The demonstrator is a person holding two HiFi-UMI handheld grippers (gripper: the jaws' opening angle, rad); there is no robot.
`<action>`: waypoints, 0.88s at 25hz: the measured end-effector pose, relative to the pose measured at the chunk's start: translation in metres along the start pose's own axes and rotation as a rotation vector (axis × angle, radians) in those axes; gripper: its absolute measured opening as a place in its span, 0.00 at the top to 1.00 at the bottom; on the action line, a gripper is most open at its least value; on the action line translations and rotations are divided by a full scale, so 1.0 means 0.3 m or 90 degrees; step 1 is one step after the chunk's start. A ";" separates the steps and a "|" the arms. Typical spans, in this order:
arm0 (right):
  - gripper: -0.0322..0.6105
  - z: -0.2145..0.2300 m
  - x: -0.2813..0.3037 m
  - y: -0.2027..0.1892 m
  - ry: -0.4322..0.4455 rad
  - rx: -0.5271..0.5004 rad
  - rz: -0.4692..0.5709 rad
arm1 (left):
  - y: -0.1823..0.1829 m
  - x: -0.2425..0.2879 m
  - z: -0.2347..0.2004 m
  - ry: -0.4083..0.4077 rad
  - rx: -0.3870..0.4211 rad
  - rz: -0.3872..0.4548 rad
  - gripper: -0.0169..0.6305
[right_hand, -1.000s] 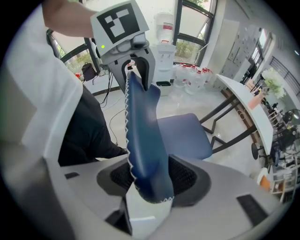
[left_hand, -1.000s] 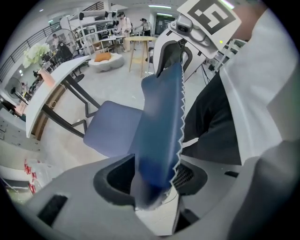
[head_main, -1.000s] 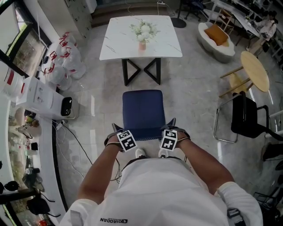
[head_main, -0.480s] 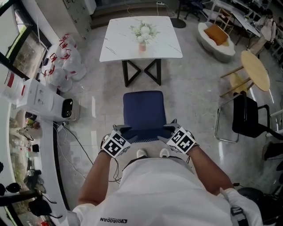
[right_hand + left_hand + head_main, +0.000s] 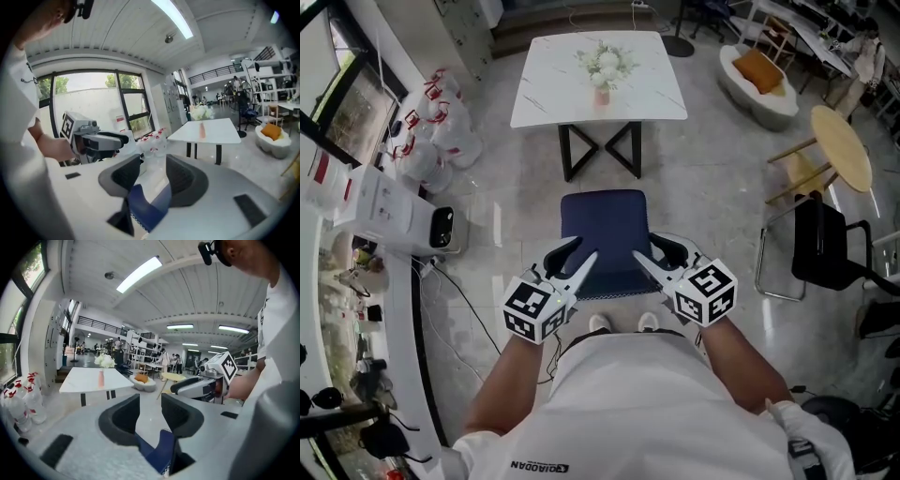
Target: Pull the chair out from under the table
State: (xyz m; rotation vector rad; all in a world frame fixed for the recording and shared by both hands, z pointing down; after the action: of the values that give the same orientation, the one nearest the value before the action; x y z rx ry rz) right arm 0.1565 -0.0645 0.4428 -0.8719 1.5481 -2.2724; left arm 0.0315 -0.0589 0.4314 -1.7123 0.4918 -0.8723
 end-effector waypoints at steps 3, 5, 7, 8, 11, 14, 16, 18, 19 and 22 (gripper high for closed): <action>0.68 -0.014 -0.019 0.060 -0.008 -0.029 0.036 | 0.051 -0.017 0.003 0.003 -0.001 0.027 0.74; 0.68 -0.025 -0.023 0.081 -0.011 -0.044 0.047 | 0.065 -0.026 -0.004 0.006 -0.004 0.036 0.74; 0.68 -0.032 -0.025 0.092 -0.012 -0.052 0.051 | 0.071 -0.032 -0.010 0.010 -0.006 0.042 0.74; 0.68 -0.034 -0.027 0.097 -0.011 -0.053 0.053 | 0.074 -0.034 -0.013 0.013 -0.005 0.045 0.74; 0.71 -0.038 -0.041 0.123 -0.010 -0.058 0.064 | 0.091 -0.041 -0.018 0.023 -0.001 0.058 0.75; 0.78 -0.047 -0.056 0.160 -0.008 -0.068 0.083 | 0.122 -0.054 -0.024 0.035 0.006 0.080 0.79; 0.83 -0.050 -0.064 0.182 -0.010 -0.074 0.097 | 0.143 -0.063 -0.025 0.038 0.013 0.094 0.83; 0.88 -0.050 -0.069 0.197 -0.014 -0.080 0.108 | 0.157 -0.069 -0.024 0.037 0.020 0.102 0.87; 0.90 -0.050 -0.070 0.204 -0.015 -0.084 0.112 | 0.161 -0.071 -0.025 0.038 0.024 0.104 0.90; 0.94 -0.049 -0.073 0.215 -0.017 -0.091 0.120 | 0.171 -0.077 -0.025 0.044 0.031 0.110 0.96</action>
State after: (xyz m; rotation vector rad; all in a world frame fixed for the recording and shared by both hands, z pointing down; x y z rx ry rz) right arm 0.1571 -0.0681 0.3732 -0.7517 1.7196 -2.0321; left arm 0.0162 -0.0638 0.3769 -1.5739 0.6494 -0.8137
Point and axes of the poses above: the fingertips, and each gripper's own axes: x forward along the fingers, z to its right, y out of its top, the point moved 2 cm from there along -x, backward along the fingers, and after that the axes turned 4 degrees about y, right-handed, at the moved point
